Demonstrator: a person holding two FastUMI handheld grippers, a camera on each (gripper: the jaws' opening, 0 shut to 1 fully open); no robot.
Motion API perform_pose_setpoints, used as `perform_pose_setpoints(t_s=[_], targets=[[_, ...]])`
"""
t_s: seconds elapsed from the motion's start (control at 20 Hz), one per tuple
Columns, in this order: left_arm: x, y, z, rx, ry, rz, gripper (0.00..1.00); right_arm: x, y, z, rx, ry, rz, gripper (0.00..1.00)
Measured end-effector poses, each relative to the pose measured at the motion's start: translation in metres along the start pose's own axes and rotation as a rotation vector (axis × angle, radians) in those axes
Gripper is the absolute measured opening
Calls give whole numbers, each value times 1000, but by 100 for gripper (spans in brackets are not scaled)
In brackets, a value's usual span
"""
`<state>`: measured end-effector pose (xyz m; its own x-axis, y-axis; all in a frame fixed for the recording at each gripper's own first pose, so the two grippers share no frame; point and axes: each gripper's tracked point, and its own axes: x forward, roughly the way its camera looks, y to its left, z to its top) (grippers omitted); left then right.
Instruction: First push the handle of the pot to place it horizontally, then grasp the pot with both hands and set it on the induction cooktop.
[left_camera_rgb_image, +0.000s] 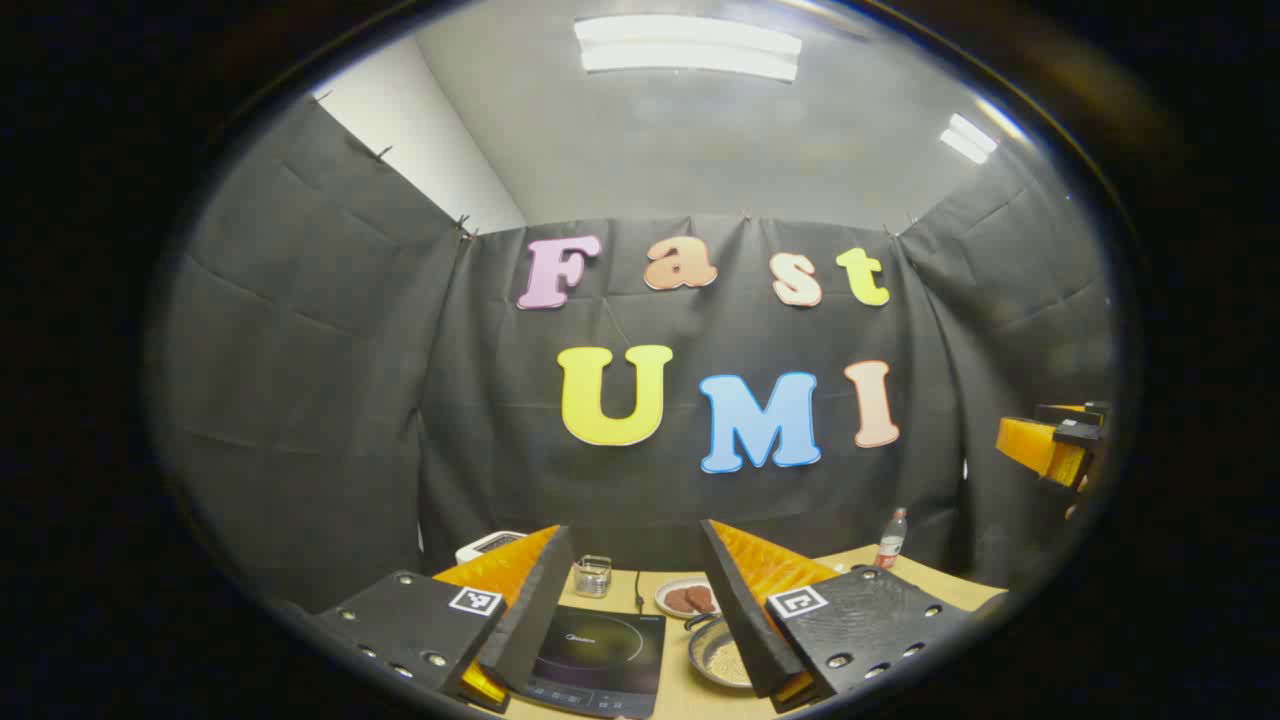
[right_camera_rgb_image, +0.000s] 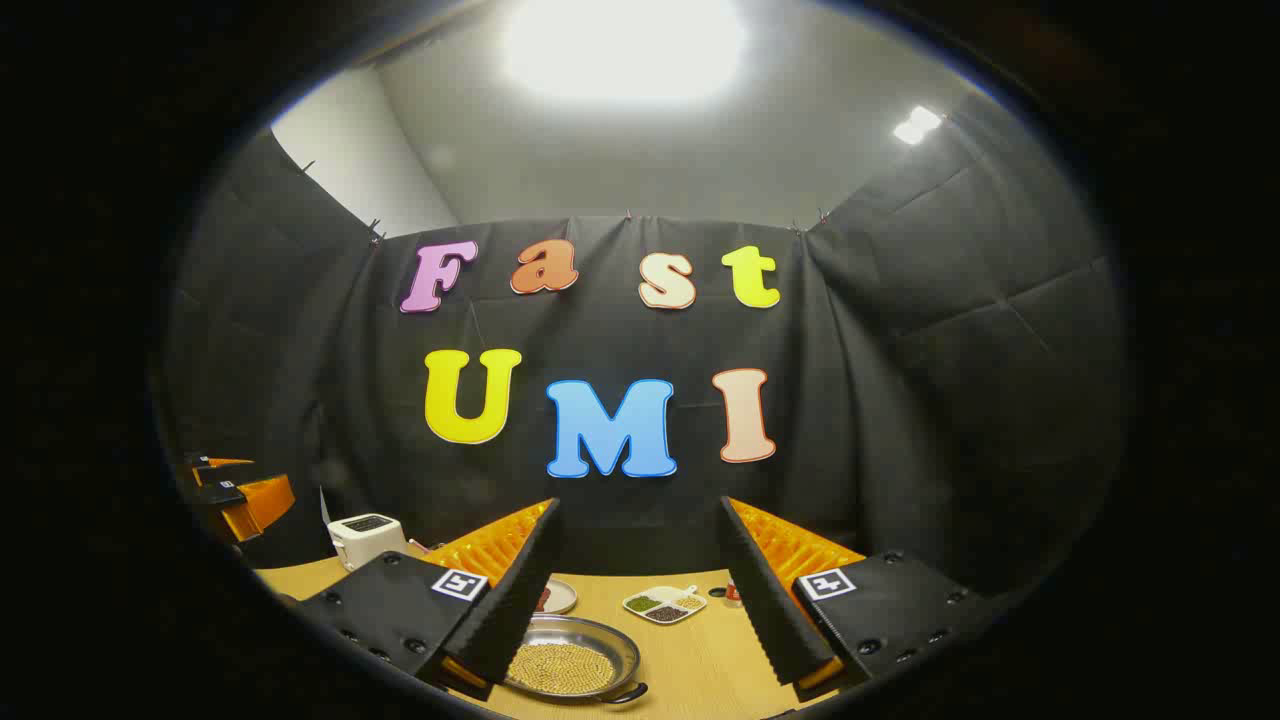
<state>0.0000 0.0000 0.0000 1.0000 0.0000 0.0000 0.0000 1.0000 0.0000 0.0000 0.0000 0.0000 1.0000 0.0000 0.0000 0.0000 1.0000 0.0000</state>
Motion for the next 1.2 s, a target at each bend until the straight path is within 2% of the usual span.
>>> perform_pose_setpoints(t_s=[0.05, 0.35, 0.4, 0.5, 0.75, 0.8, 1.0, 1.05, 1.15, 1.2], targets=[[-1, 0, 1, 3, -2, 0, 78, -1, 1, 0, -4, -2, -2, 97], [-8, 5, 1, 12, -3, -3, 78, -11, 3, 1, -12, -4, -6, 94], [-9, 3, 3, 17, -6, -7, 81, -11, 4, 2, -13, -4, -7, 94], [-12, 3, 4, 21, -9, -12, 77, -13, 5, 1, -7, 0, -7, 96], [-15, 7, 4, 20, -7, -10, 78, -15, 7, -3, -12, 11, -5, 94], [-15, 9, 5, 20, -7, -9, 77, -15, 8, -2, -12, 13, -4, 97], [-17, 10, 6, 20, -7, -5, 78, -14, 10, -6, -11, 24, 5, 97], [-17, 12, 6, 19, -7, -5, 78, -14, 11, -7, -13, 27, 8, 96], [-18, 14, 6, 18, -8, -1, 78, -14, 14, -7, -20, 32, 13, 88], [-18, 15, 6, 18, -9, 0, 77, -15, 15, -8, -24, 34, 11, 81]])
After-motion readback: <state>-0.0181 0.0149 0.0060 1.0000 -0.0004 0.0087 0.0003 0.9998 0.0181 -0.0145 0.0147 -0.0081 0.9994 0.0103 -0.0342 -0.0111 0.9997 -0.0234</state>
